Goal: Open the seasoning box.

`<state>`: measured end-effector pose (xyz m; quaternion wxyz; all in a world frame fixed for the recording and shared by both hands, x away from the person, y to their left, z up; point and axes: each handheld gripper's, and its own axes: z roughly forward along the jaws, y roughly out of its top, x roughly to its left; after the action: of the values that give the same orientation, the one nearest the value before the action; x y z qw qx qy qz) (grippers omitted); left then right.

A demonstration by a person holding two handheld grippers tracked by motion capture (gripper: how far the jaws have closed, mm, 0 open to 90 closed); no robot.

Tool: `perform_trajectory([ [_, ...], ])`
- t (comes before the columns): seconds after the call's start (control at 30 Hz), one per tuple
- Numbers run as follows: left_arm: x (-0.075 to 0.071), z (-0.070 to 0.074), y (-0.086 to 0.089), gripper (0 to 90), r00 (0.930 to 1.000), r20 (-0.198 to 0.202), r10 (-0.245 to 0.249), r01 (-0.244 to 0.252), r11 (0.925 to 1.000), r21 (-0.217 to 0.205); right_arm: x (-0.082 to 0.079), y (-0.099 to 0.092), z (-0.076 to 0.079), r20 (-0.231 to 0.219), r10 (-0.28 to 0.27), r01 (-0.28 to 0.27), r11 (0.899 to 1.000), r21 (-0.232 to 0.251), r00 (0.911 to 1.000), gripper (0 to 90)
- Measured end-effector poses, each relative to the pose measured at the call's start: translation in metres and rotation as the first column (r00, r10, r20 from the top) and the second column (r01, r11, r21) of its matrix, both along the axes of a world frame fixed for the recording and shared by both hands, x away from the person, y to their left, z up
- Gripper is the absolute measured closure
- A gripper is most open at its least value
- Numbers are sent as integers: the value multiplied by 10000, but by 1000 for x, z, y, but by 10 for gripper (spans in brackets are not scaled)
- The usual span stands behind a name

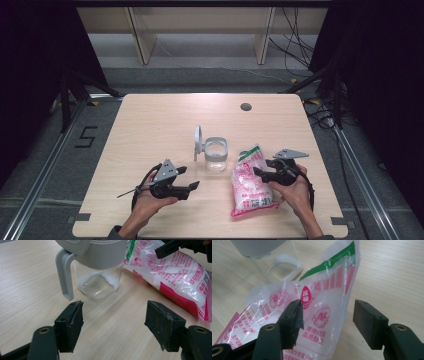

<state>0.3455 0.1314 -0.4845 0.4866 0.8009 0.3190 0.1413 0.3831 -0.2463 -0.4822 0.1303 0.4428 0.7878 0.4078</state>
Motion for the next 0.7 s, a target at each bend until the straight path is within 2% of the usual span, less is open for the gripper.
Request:
perform_trajectory([
  [0.1,0,0,0,301,10000,-14,9,-9,10000,-25,2,2,-2,114,173,-173,9998,-20,9998,428],
  [0.17,0,0,0,301,10000,-5,-17,17,10000,-44,2,4,-3,23,33,-33,10000,-45,10000,451],
  [0.2,0,0,-1,301,10000,-23,-4,4,10000,-17,4,3,-3,23,231,-230,9997,-57,9997,460],
  [0.27,-1,0,-1,301,10000,-14,-1,1,10000,-27,6,3,-5,0,289,-289,9996,-61,9996,483],
  [0.47,-1,-1,-2,301,10000,-46,-13,13,10000,-8,9,4,-7,-298,207,-201,9996,206,9993,568],
  [0.5,-1,-1,-2,301,10000,-51,45,-45,10000,15,9,5,-7,-330,249,-239,9992,307,9991,589],
  [0.6,-1,-1,-2,301,10000,-68,49,-49,10000,-25,9,7,-6,-237,220,-217,9997,133,9995,658],
  [0.7,-1,-1,-2,301,10000,-45,41,-41,10000,30,9,8,-5,-458,484,-474,9986,239,9978,769],
])
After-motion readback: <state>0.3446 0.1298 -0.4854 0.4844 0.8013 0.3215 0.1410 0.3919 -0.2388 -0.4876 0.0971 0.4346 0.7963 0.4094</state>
